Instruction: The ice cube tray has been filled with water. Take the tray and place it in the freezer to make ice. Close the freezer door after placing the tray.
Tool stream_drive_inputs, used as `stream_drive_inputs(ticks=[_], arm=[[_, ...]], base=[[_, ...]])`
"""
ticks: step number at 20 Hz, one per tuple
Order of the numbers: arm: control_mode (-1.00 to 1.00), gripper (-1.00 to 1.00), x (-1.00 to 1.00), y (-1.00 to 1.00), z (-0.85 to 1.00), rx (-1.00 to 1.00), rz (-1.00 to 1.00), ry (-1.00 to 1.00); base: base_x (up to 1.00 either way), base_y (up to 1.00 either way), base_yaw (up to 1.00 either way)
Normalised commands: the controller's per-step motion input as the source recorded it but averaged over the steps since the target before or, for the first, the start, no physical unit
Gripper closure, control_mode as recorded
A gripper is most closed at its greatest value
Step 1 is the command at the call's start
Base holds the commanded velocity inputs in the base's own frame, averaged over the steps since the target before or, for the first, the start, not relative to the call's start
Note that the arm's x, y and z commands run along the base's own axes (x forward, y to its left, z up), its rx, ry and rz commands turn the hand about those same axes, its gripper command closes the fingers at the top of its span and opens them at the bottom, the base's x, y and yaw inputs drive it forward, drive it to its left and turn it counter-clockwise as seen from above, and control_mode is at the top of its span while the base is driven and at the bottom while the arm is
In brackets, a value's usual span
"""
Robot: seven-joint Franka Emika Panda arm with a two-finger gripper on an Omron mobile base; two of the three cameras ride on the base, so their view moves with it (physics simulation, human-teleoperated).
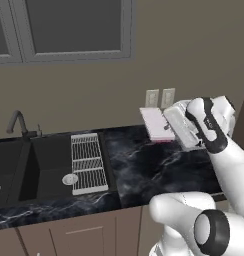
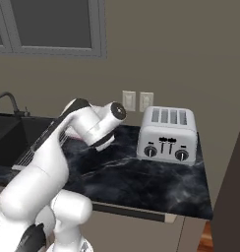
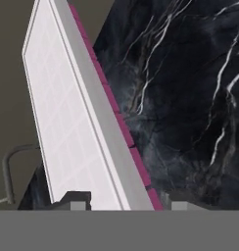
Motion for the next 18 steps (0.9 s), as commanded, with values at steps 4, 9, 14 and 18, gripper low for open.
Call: stream_drive_inputs(ticks=[4, 9, 14, 18], arm=[[-1.0, 1.0, -1.0, 0.28, 0.57, 0.0, 0.04, 0.0], [-1.0, 1.0, -0.99, 0.18, 0.31, 0.0, 0.13, -0.05], [-1.0, 1.0, -0.71, 0.07, 0.27, 0.03, 0.22, -0.02], [-1.0, 1.0, -0.45, 0.08, 0.35, 0.07, 0.21, 0.0]], base=[[0.0, 0.0, 0.0], [0.0, 0.0, 0.0], [0.0, 0.0, 0.0], [0.0, 0.0, 0.0]])
